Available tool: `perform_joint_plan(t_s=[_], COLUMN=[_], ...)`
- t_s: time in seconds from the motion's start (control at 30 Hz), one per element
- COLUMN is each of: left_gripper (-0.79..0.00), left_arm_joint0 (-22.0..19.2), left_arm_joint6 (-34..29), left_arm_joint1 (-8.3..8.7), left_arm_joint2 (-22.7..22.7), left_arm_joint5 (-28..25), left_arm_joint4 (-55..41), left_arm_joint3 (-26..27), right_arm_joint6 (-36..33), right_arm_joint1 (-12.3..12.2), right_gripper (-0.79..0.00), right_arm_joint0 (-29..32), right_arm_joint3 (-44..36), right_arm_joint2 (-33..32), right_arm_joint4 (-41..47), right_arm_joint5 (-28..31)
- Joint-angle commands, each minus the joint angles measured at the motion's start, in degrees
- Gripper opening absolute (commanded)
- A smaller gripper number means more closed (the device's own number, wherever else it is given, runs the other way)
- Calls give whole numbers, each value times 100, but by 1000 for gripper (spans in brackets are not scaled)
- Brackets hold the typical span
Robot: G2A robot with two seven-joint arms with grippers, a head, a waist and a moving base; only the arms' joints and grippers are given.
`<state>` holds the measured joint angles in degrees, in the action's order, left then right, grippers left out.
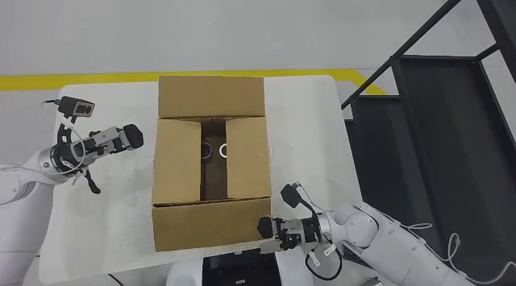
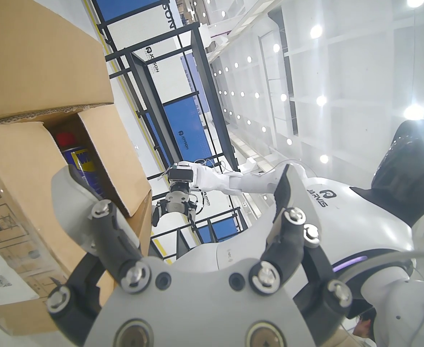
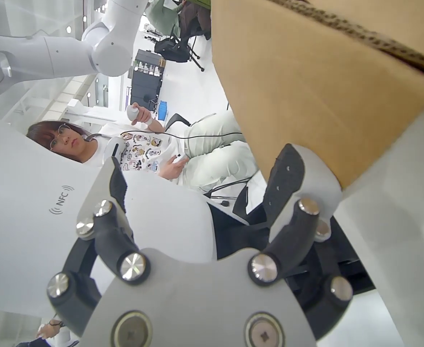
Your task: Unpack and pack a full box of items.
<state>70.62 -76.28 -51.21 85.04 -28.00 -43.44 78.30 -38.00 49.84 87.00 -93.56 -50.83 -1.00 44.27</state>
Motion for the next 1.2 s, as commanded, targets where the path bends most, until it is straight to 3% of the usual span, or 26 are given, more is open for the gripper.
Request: perform_joint_plan(t_s=[0.0, 0.43, 0.73, 0.93, 1.17], left_gripper=[0, 0, 0, 0, 0], left_arm_joint0=[19, 99, 116, 130, 169], left_arm_joint6=[0, -45, -52, -35, -31], left_arm_joint1=[-5, -1, -3, -13, -4], left_arm_joint2=[-8, 104, 166, 168, 269], left_arm_joint5=[0, 45, 52, 35, 31], left_arm_joint4=[-14, -8, -14, -24, -2], left_arm_joint3=[24, 61, 40, 52, 80], right_arm_joint6=[124, 646, 182, 233, 504], right_arm_joint1=[25, 176, -60, -147, 20], right_gripper=[0, 0, 0, 0, 0], right_arm_joint0=[-24, -184, -64, -60, -435], right_arm_joint3=[55, 308, -427, -945, -1282], right_arm_joint2=[35, 238, -572, -1094, -642], right_arm_joint4=[-92, -366, 527, 928, 732], right_arm_joint5=[-26, -82, -20, -790, -2162])
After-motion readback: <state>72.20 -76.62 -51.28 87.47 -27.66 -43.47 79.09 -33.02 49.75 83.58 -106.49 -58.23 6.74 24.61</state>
